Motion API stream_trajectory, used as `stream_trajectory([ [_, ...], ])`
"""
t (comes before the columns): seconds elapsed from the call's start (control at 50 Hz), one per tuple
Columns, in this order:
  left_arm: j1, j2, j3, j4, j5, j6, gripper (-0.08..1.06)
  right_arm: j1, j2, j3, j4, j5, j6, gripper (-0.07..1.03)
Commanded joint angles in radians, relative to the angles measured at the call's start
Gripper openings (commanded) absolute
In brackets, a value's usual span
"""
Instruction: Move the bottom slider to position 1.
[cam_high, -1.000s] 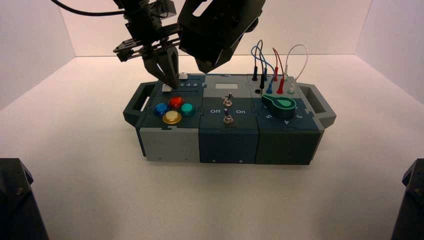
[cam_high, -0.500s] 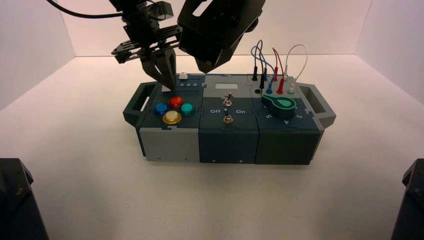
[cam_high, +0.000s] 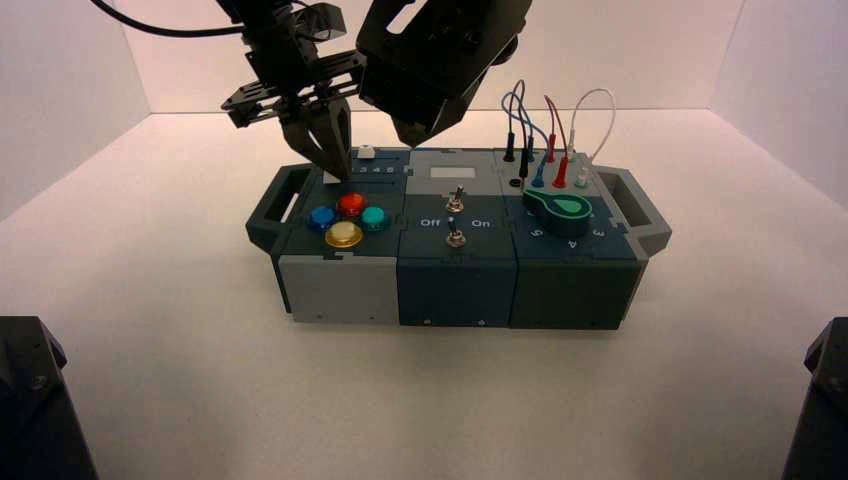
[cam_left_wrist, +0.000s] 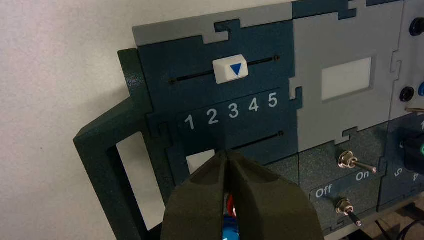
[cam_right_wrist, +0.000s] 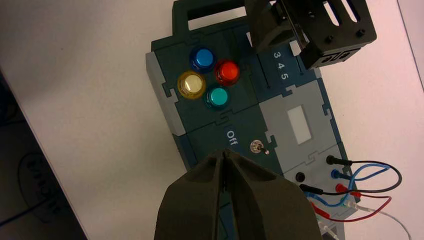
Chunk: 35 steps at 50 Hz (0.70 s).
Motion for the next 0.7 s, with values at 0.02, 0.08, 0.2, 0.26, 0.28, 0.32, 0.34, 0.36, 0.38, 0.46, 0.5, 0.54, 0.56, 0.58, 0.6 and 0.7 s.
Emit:
stream_trajectory([
  [0.02,0.015,-0.046,-0.003,0.005,0.000,0.006,-0.03,0.008,-0.009,-0.023,-0.006,-0.002,0.003,-0.02],
  [0.08,0.014,-0.054,-0.003,0.002,0.002,0.006,-0.03,0.008,-0.009,-0.023,-0.008,-0.002,0.003,-0.02],
  [0.2,0.015,-0.064,-0.008,-0.008,0.003,0.006,-0.03,0.008,-0.009,-0.029,-0.011,-0.002,0.002,-0.02],
  [0.26,0.015,-0.063,-0.008,-0.006,-0.003,0.006,-0.03,0.008,-0.009,-0.028,-0.012,-0.002,0.002,-0.02],
  [0.28,0.015,-0.061,-0.006,-0.006,-0.006,0.006,-0.03,0.008,-0.009,-0.026,-0.012,-0.002,0.002,-0.02],
  [0.32,0.015,-0.061,-0.006,0.000,-0.012,0.006,-0.03,0.008,-0.009,-0.026,-0.012,-0.002,0.002,-0.02],
  [0.34,0.015,-0.060,-0.005,0.000,-0.015,0.006,-0.03,0.008,-0.009,-0.025,-0.012,-0.002,0.002,-0.02],
  [0.36,0.015,-0.060,-0.005,0.000,-0.017,0.006,-0.03,0.008,-0.009,-0.025,-0.012,-0.002,0.002,-0.02],
  [0.38,0.015,-0.060,-0.003,0.000,-0.017,0.006,-0.03,0.008,-0.009,-0.025,-0.012,-0.002,0.002,-0.02],
  [0.46,0.015,-0.060,-0.003,-0.002,-0.015,0.005,-0.03,0.008,-0.009,-0.023,-0.012,-0.002,0.002,-0.02],
  [0.5,0.015,-0.061,-0.005,-0.006,-0.011,0.005,-0.03,0.008,-0.009,-0.025,-0.012,-0.002,0.002,-0.02],
  [0.54,0.015,-0.064,-0.005,-0.006,-0.006,0.005,-0.03,0.008,-0.009,-0.025,-0.012,-0.002,0.002,-0.02],
  [0.56,0.014,-0.064,-0.005,-0.006,-0.005,0.005,-0.03,0.008,-0.009,-0.025,-0.012,-0.002,0.002,-0.02],
  [0.58,0.014,-0.069,-0.005,-0.006,-0.005,0.003,-0.03,0.008,-0.009,-0.025,-0.012,-0.002,0.002,-0.02],
  [0.6,0.014,-0.072,-0.003,-0.006,-0.003,0.005,-0.03,0.008,-0.009,-0.026,-0.012,0.000,0.002,-0.02],
  [0.7,0.014,-0.101,-0.003,-0.005,-0.003,0.005,-0.03,0.008,-0.009,-0.028,-0.012,0.006,0.002,-0.02],
])
